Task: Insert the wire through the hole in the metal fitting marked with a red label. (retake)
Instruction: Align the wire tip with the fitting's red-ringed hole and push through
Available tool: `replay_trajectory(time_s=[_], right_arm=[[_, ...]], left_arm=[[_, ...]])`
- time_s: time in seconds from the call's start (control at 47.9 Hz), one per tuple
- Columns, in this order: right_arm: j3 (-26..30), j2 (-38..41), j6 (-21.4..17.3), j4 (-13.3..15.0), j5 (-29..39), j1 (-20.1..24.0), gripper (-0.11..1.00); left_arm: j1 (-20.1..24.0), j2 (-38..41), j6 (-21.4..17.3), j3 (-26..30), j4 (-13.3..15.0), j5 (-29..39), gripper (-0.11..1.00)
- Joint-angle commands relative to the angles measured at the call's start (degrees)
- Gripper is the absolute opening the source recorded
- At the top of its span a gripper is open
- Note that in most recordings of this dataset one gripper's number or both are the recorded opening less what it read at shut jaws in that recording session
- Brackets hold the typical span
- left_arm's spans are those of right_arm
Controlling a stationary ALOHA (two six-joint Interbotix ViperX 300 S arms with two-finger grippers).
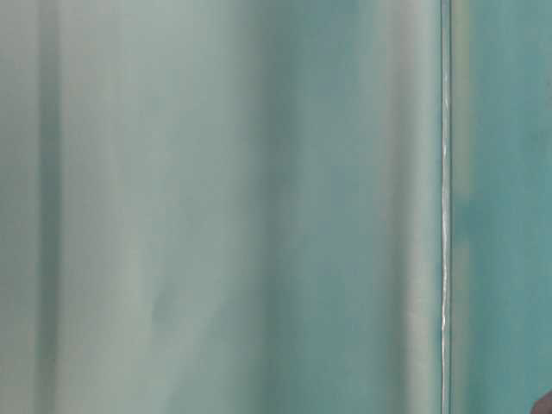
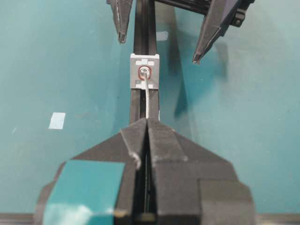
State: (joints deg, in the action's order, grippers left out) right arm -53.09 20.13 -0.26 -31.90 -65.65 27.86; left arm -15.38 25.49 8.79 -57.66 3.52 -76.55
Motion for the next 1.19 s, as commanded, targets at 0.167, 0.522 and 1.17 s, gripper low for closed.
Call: replay_trajectory(time_s=[0.167, 0.522, 1.17], right_arm=[[1.9, 0.6, 0.2, -0.1, -0.3, -0.7, 0.02], [4.0, 1.5, 0.9, 0.0, 0.0, -1.7, 0.02], [8.3, 3.6, 2.9, 0.1, 1.2, -3.2, 0.02]], left_arm=[[-0.2, -1.0, -0.1, 0.4, -0.1, -0.3, 0.76], [-0.1, -1.0, -0.1, 1.1, -0.1, 0.5, 0.76], [-0.1, -1.2, -0.1, 2.1, -0.1, 2.2, 0.76]])
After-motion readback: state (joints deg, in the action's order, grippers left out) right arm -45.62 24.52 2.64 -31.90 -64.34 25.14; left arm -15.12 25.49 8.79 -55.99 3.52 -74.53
